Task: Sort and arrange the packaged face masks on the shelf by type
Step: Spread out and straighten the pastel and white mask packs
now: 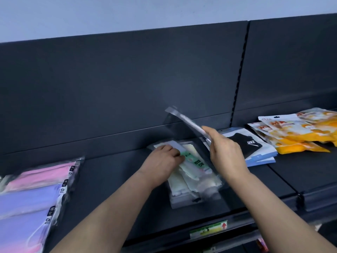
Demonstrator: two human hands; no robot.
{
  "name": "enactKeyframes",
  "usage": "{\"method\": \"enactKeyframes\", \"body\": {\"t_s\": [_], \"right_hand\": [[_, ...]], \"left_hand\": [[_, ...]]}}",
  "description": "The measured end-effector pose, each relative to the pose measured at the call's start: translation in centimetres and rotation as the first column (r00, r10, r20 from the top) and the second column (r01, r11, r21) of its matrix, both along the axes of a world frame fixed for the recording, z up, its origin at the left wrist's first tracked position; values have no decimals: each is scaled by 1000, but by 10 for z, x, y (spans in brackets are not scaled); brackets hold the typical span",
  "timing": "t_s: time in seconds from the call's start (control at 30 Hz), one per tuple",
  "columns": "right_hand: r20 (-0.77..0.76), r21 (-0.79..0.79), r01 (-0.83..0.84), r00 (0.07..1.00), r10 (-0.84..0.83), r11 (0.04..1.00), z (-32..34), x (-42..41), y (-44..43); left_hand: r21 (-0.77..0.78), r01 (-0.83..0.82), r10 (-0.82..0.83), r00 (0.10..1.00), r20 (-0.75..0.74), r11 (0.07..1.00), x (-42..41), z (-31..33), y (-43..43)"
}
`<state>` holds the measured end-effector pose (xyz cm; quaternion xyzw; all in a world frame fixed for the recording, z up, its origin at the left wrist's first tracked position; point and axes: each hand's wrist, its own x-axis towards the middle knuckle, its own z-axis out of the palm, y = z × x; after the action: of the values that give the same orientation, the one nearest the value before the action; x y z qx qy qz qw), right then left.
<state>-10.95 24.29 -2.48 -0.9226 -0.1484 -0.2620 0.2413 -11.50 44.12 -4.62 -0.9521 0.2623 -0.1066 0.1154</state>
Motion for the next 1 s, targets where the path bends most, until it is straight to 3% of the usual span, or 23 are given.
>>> {"method": "enactKeyframes", "body": {"t_s": [0.13, 0.2, 0.27, 0.4, 0.47, 0.57, 0.63, 0.73, 0.83, 0.93, 1.0], "right_hand": [[-17, -4, -63, 998, 62, 998, -2, 3, 19], [-31, -12, -60, 998, 60, 998, -4, 4, 25], [-28, -41, -33, 999, 31, 999, -8, 5, 28], [-2, -133, 38, 999, -39, 990, -16, 3, 21], [4, -147, 50, 999, -50, 988, -19, 0, 15], [-3, -169, 68, 998, -69, 983, -23, -3, 7], [-1, -167, 89, 996, -91, 982, -24, -2, 1], [-63, -191, 96, 992, -110, 977, -23, -1, -1], [-62, -187, 91, 993, -104, 978, -22, 1, 2], [-34, -125, 65, 997, -69, 990, -20, 2, 6], [12, -130, 53, 999, -52, 990, -13, -1, 13]], "left_hand": [[-75, -108, 94, 982, -167, 991, -15, 3, 17], [-24, -110, 103, 975, -199, 994, -20, 8, 23], [-62, -215, 196, 954, -225, 975, -20, 9, 27], [-224, -567, 422, 775, -471, 792, -20, 5, -4], [-218, -566, 431, 780, -454, 795, -20, -2, -22], [-217, -433, 300, 836, -459, 875, -19, -1, -27], [-136, -377, 281, 847, -452, 916, -15, 5, -24], [-213, -467, 366, 848, -382, 858, -15, 6, -39], [-258, -573, 444, 792, -420, 778, -15, 0, -54], [-215, -565, 464, 799, -382, 796, -20, 3, -55], [-165, -512, 460, 845, -275, 843, -24, 9, -42]]}}
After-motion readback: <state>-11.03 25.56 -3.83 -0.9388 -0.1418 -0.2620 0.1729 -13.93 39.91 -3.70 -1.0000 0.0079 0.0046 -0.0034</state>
